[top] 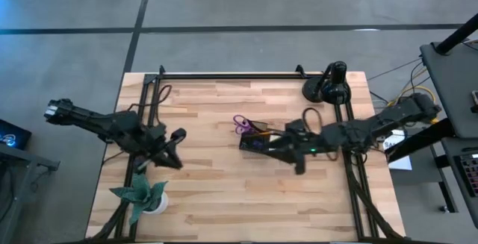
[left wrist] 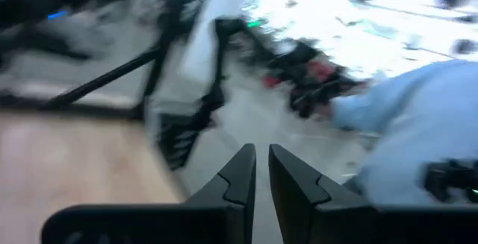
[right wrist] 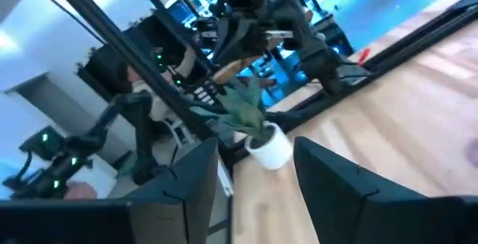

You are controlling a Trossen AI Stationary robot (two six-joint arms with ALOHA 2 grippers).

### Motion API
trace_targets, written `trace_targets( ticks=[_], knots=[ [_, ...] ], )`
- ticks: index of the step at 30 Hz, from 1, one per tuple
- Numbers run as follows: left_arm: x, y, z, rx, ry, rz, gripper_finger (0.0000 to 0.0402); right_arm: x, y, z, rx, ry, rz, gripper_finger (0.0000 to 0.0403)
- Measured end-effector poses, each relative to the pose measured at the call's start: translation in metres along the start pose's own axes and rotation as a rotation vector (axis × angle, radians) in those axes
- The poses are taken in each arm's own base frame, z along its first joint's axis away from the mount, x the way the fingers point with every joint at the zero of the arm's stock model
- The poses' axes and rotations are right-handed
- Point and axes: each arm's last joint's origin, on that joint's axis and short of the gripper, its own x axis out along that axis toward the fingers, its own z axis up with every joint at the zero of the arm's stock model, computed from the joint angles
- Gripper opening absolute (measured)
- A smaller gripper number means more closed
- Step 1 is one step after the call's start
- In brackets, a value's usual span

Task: Pick and place office supplies into organizer
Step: Return to Home Position

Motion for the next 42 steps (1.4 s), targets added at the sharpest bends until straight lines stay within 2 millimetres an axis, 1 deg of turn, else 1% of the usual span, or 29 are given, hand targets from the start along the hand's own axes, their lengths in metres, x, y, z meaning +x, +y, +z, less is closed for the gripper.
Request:
trace_targets(
  ticks=[2,4,9,13,16,19,21,26,31,35,39,42],
  knots=[
    [-0.008,0.009,-0.008,-0.016,0.010,0.068,0.0025,-0.017,-0.012,-0.005,-0.030,-0.017,0.012,0.0167],
    [-0.016,0.014,-0.010,-0.017,-0.020,0.106,0.0025,-0.033,-0.022,-0.008,-0.065,-0.032,0.009,0.0166],
    [-0.036,0.016,-0.005,0.033,-0.114,0.172,0.0025,-0.073,-0.035,-0.009,-0.106,-0.082,0.064,0.0160],
    [-0.053,0.019,-0.010,0.081,-0.161,0.255,0.0025,-0.104,-0.047,-0.010,-0.142,-0.152,0.098,0.0160],
    [-0.061,0.024,-0.019,0.090,-0.200,0.324,0.0025,-0.123,-0.059,-0.016,-0.168,-0.175,0.127,0.0162],
    [-0.069,0.026,-0.026,0.120,-0.264,0.407,0.0025,-0.138,-0.074,-0.027,-0.164,-0.199,0.134,0.0161],
    [-0.074,0.027,-0.031,0.150,-0.306,0.463,0.0025,-0.147,-0.082,-0.033,-0.161,-0.218,0.170,0.0158],
    [-0.084,0.027,-0.042,0.188,-0.390,0.531,0.0025,-0.161,-0.098,-0.046,-0.198,-0.281,0.213,0.0158],
    [-0.088,0.033,-0.058,0.186,-0.403,0.558,0.0025,-0.168,-0.109,-0.056,-0.251,-0.337,0.234,0.0159],
    [-0.087,0.044,-0.072,0.160,-0.381,0.615,0.0025,-0.163,-0.116,-0.065,-0.292,-0.315,0.212,0.0155],
    [-0.087,0.052,-0.080,0.139,-0.381,0.693,0.0025,-0.159,-0.124,-0.074,-0.319,-0.305,0.179,0.0155],
    [-0.088,0.056,-0.082,0.130,-0.405,0.780,0.0025,-0.156,-0.130,-0.079,-0.331,-0.344,0.115,0.0157]
  ],
)
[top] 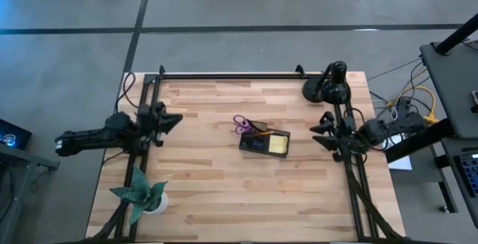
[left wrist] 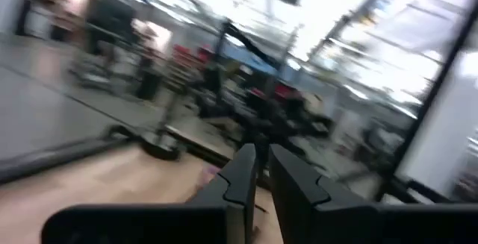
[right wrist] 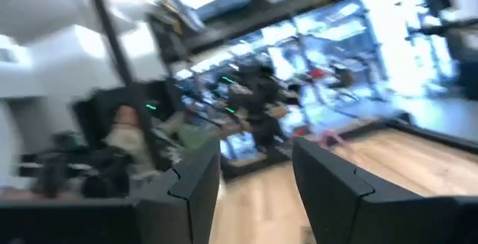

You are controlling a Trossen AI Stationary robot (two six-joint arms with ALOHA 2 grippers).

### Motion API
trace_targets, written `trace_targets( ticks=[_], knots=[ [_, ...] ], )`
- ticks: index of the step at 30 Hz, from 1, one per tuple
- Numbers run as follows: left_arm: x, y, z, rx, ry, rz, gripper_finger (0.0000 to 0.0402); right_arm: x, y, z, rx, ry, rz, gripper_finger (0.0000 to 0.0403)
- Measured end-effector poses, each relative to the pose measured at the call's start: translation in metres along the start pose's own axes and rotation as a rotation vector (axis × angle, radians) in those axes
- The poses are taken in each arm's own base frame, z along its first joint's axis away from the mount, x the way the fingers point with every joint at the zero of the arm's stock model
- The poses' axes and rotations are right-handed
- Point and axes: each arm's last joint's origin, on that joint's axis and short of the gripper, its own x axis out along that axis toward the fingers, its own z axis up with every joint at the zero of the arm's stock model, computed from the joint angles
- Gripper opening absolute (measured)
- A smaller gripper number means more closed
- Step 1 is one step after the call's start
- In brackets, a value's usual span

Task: Pick and place office supplies into organizer
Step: Return to Home Position

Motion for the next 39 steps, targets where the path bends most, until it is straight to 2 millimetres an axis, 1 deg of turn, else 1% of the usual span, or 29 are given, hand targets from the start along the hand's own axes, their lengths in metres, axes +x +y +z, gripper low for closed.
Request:
trace_targets(
  ticks=[4,7,10,14,19,28,39],
  knots=[
    [-0.002,0.005,0.004,-0.005,-0.091,0.179,0.0025,0.000,-0.006,-0.003,-0.030,-0.006,-0.119,0.0155],
    [-0.003,0.008,0.004,-0.008,-0.134,0.275,0.0025,0.001,-0.010,-0.004,-0.030,0.004,-0.153,0.0152],
    [-0.003,0.010,0.000,-0.002,-0.122,0.287,0.0025,0.000,-0.013,-0.010,0.017,0.064,-0.174,0.0150],
    [-0.001,0.014,-0.011,0.011,-0.083,0.303,0.0025,-0.001,-0.015,-0.019,0.067,0.174,-0.140,0.0152],
    [0.000,0.018,-0.020,0.025,-0.042,0.319,0.0025,0.001,-0.016,-0.023,0.046,0.219,-0.150,0.0155],
    [0.002,0.020,-0.026,0.037,-0.007,0.333,0.0025,0.003,-0.017,-0.028,0.053,0.265,-0.170,0.0148],
    [0.004,0.021,-0.031,0.051,0.037,0.350,0.0025,0.003,-0.017,-0.028,0.052,0.269,-0.173,0.0151]
  ],
)
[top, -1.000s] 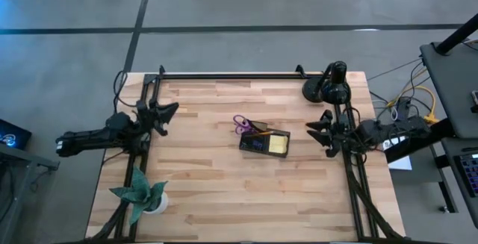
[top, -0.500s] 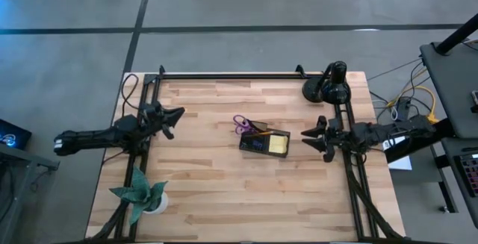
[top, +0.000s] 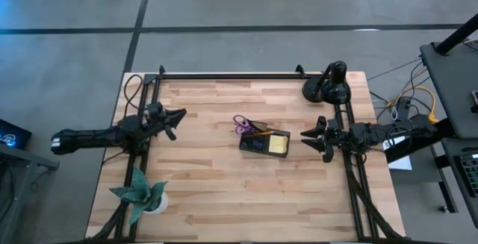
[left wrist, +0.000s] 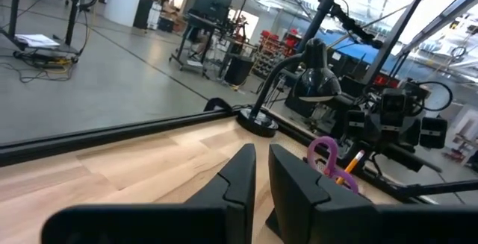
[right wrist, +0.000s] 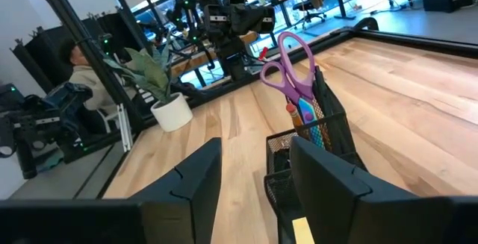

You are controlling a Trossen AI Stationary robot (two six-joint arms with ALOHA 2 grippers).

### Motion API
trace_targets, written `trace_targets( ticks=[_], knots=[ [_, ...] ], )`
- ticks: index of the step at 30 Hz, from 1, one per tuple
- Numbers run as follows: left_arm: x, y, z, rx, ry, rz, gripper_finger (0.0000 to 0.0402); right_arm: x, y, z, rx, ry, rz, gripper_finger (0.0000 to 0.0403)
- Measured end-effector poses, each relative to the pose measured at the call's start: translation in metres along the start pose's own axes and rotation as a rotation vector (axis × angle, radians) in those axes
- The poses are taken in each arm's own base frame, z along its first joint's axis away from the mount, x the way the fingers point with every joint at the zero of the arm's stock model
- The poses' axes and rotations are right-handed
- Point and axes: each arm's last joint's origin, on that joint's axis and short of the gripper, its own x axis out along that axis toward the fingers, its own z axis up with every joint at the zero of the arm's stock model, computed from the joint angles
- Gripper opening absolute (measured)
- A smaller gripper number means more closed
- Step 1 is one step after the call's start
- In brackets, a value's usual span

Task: Pick and place office supplies into organizer
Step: Return to Home Position

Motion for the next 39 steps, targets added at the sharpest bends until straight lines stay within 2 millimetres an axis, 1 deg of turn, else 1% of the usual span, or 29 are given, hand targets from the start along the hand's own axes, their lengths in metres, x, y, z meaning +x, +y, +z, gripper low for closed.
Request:
trace_targets(
  ticks=[6,14,22,31,39],
  knots=[
    [0.0012,0.0002,-0.0020,0.009,0.018,0.007,0.0025,0.0000,0.0000,0.0000,0.000,0.000,-0.001,0.0146],
    [0.0025,0.0004,-0.0043,0.020,0.038,0.015,0.0025,0.0000,0.0000,0.0001,0.000,0.000,0.000,0.0151],
    [0.0035,0.0006,-0.0060,0.028,0.054,0.022,0.0025,0.0000,0.0000,0.0001,0.000,0.000,-0.001,0.0143],
    [0.0035,0.0006,-0.0061,0.028,0.053,0.022,0.0025,0.0000,0.0000,0.0001,0.000,0.000,-0.001,0.0149],
    [0.0035,0.0006,-0.0061,0.028,0.053,0.022,0.0025,0.0000,0.0001,0.0002,0.000,-0.001,0.000,0.0141]
  ],
)
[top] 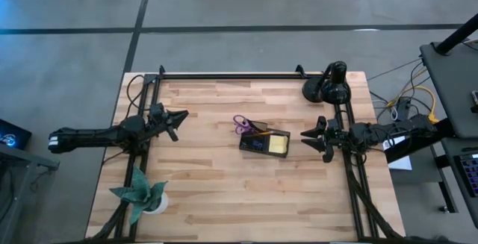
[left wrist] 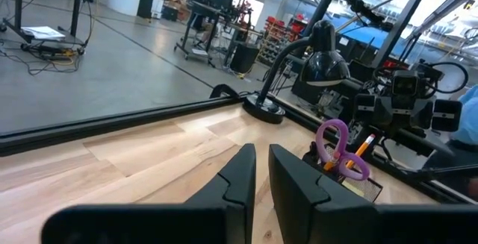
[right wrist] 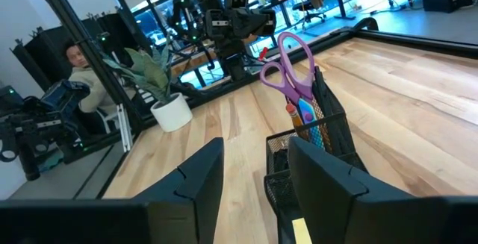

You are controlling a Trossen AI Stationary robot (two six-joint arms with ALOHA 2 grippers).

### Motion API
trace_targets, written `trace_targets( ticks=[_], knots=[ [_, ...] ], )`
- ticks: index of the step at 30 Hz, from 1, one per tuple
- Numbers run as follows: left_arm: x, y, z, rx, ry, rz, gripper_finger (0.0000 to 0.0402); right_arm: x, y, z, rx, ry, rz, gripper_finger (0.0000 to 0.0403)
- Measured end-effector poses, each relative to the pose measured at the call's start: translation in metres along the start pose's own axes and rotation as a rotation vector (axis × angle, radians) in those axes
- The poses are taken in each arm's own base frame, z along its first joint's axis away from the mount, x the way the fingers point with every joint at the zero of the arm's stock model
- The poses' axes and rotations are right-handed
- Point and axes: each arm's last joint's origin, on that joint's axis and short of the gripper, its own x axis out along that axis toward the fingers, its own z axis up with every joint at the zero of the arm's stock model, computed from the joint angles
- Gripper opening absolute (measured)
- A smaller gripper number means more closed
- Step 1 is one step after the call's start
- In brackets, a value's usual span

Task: Pick and place office supplies into organizer
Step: Return to Home Position

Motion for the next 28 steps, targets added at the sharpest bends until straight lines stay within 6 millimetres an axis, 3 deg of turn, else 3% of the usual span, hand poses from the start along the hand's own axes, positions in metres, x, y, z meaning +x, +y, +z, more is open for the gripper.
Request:
trace_targets(
  ticks=[28],
  knots=[
    [0.0000,0.0001,-0.0002,0.000,0.000,0.000,0.0025,0.0000,0.0000,0.0000,0.000,0.000,0.000,0.0142]
  ],
)
